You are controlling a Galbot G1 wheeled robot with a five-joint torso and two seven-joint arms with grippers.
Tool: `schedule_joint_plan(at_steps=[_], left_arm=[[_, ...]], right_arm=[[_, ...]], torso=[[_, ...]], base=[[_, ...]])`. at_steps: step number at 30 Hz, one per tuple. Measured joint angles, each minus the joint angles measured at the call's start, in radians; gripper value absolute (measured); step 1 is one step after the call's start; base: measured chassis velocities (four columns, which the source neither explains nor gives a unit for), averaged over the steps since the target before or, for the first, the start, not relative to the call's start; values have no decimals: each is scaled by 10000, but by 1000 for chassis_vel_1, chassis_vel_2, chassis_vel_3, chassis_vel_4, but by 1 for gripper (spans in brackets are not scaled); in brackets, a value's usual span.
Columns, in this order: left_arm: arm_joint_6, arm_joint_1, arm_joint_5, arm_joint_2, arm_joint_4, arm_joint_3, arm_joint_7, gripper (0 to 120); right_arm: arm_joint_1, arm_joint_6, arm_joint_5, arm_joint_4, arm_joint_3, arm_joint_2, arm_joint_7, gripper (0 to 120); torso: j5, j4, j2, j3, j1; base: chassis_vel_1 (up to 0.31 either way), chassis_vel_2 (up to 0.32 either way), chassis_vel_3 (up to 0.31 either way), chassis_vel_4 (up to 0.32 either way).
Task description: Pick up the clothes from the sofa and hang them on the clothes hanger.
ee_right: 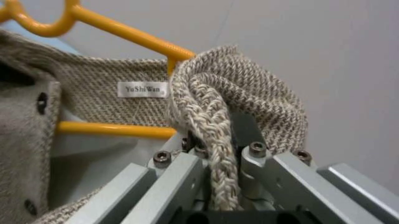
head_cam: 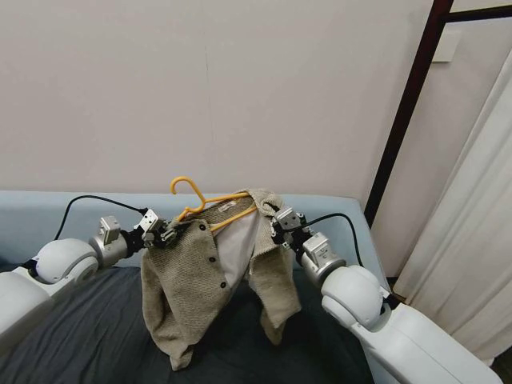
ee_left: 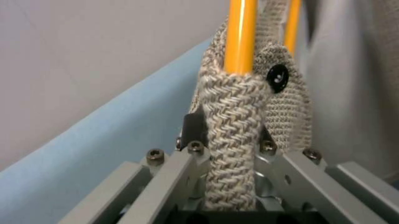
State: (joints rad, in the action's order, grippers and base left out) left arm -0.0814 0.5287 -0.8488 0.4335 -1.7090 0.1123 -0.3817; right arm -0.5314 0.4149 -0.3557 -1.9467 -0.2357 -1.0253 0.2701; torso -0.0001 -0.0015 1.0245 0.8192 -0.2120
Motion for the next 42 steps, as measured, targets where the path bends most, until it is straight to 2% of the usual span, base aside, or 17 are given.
schedule_joint_plan(at_steps=[3,7,11,12,16,17,22,24,28,29,33,38,40,41,42], left_arm=[[99,386,-47,-101,-306,-259,-70,5],[195,507,-34,-136,-295,-367,-82,5],[241,396,-3,-112,-107,-369,-38,4],[241,396,-3,-112,-107,-369,-38,4],[273,279,40,-60,49,-292,32,4],[273,279,40,-60,49,-292,32,4],[296,275,59,-23,23,-253,120,4],[312,285,63,-23,13,-254,130,4],[384,308,77,-45,13,-277,180,4],[384,308,77,-45,13,-277,180,4],[396,295,82,-44,-17,-272,227,4],[397,285,97,-36,-120,-218,287,4],[397,284,161,8,-211,-156,386,4],[395,294,216,51,-263,-116,415,4],[394,296,223,55,-268,-111,415,4]], right_arm=[[39,-80,-23,228,-52,-137,361,0],[-27,-360,-141,88,-170,-117,420,0],[-203,-767,-218,-290,-297,82,281,16],[-203,-767,-218,-290,-297,82,281,16],[-313,-995,-586,-713,-404,349,85,34],[-313,-995,-586,-713,-404,349,85,34],[-299,-1073,-651,-769,-330,364,-49,58],[-319,-1073,-660,-796,-308,393,-48,62],[-433,-1281,-744,-992,-296,473,-52,79],[-433,-1281,-744,-992,-296,473,-52,79],[-356,-860,-402,-1010,-375,408,249,95],[-127,116,-166,-904,-714,170,1154,100],[267,574,-144,-381,-1018,-292,1771,100],[730,760,-336,96,-1160,-698,2174,94],[810,803,-373,169,-1174,-755,2233,92]], torso=[[0,0,-1,0,0],[0,0,0,0,0],[0,0,0,0,0],[0,0,0,0,0],[0,-3,0,0,0],[0,-3,0,0,0],[0,0,0,0,0],[0,0,0,0,0],[0,-2,0,0,1],[0,-2,0,0,1],[0,-1,0,0,0],[0,-2,0,0,1],[-1,0,0,0,0],[0,0,0,1,0],[0,1,0,0,0]], base=[[0,0,0,0],[0,0,0,0],[0,0,0,0],[0,0,0,0],[0,0,0,0],[0,0,0,0],[0,0,0,0],[0,0,0,0],[0,0,0,0],[0,0,0,0],[0,0,0,0],[0,0,0,0],[0,0,0,0],[0,0,0,0],[0,0,0,0]])
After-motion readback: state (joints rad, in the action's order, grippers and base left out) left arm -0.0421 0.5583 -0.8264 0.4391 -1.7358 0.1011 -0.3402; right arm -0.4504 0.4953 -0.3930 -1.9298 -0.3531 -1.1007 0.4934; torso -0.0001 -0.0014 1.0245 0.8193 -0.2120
